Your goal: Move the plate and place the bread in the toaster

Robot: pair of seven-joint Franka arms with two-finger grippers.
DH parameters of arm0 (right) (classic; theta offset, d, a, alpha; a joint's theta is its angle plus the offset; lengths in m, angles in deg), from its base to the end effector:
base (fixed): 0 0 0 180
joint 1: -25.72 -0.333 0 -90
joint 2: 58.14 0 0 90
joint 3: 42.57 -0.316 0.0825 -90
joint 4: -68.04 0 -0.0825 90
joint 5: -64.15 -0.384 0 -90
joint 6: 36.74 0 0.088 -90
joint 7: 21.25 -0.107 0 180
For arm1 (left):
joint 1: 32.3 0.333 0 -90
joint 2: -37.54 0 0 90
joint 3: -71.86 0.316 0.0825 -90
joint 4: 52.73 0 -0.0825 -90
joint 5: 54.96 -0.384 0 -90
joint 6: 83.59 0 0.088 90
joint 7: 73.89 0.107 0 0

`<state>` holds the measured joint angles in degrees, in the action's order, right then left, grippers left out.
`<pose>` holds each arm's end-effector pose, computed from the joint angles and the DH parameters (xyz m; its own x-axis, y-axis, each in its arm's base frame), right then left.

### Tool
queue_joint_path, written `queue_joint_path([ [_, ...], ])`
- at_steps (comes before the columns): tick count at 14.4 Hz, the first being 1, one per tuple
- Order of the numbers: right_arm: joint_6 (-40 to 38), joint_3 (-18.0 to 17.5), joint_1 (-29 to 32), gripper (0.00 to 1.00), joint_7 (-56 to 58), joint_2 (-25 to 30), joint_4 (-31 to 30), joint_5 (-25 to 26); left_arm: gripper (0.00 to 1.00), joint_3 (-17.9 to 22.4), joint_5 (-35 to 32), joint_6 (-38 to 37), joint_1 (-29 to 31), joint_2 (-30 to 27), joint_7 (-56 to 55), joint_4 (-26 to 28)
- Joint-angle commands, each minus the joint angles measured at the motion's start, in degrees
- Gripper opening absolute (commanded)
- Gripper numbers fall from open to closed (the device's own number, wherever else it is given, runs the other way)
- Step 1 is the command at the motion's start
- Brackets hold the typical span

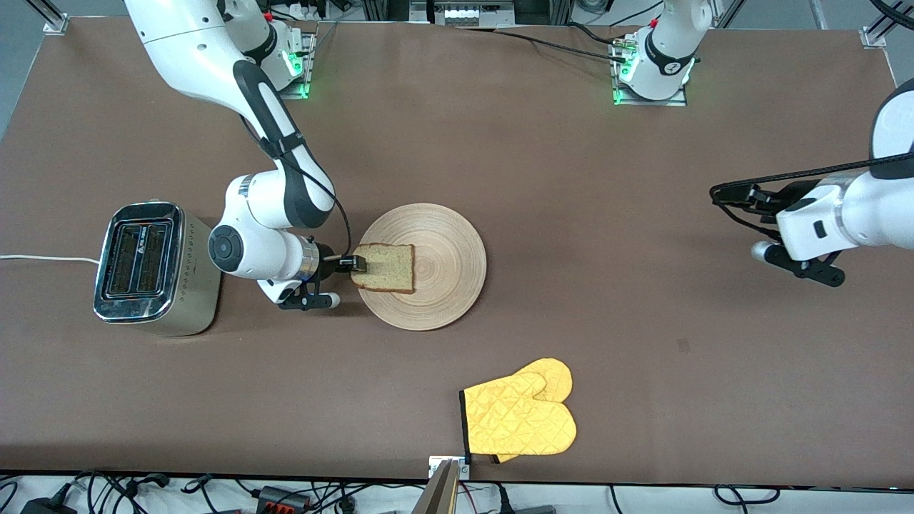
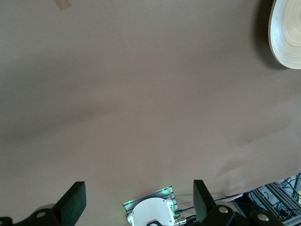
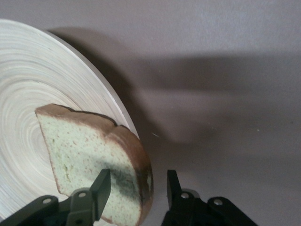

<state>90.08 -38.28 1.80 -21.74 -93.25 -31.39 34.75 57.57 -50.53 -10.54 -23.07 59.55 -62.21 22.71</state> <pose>0.6116 0.2396 0.2190 0.9834 0.0356 -0.1779 -0.0219 -0.9501 -0.3110 0.6194 -0.0383 0.5006 0.8776 -0.3208 -0.3562 -0.2433 -0.9383 0.2458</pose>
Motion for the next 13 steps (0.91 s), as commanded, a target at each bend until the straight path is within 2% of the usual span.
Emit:
queue_joint_path([
  [1, -0.18, 0.19, -0.42, 0.51, -0.29, -0.75, 1.25, -1.1, 1.0, -0.65, -1.44, -0.18, -0.88, 0.75, -0.34, -1.96],
  [3, -0.35, 0.19, -0.33, 0.4, -0.12, -0.75, 1.25, -1.01, 1.0, -0.48, -1.53, -0.18, -1.05, 1.09, -0.69, -4.41],
  [5, -0.44, 0.19, -0.33, 0.3, -0.12, -0.75, 1.16, -1.01, 1.0, 0.22, -2.23, 2.43, -1.75, 0.49, -0.69, -4.25],
  [8, -0.53, 0.19, 0.02, 0.17, 0.15, -0.75, 1.16, -1.01, 1.0, 6.01, -7.75, 8.68, -7.19, -7.23, -3.92, 5.21],
  [9, -0.7, 0.19, 0.11, 0.11, 0.15, -0.66, 1.16, -1.01, 1.0, 7.51, -7.94, 10.61, -7.55, -9.69, -8.9, 8.38],
  [11, -1.66, 0.37, 0.02, 0.0, 0.06, -0.13, 1.25, -0.92, 1.0, 7.61, -7.95, 11.94, -7.82, -12.69, -15.43, 12.34],
  [13, -2.81, 0.54, 0.11, 0.0, 0.06, 0.65, 1.42, -0.83, 1.0, 7.09, -7.86, 14.83, -8.08, -16.81, -18.6, 17.78],
])
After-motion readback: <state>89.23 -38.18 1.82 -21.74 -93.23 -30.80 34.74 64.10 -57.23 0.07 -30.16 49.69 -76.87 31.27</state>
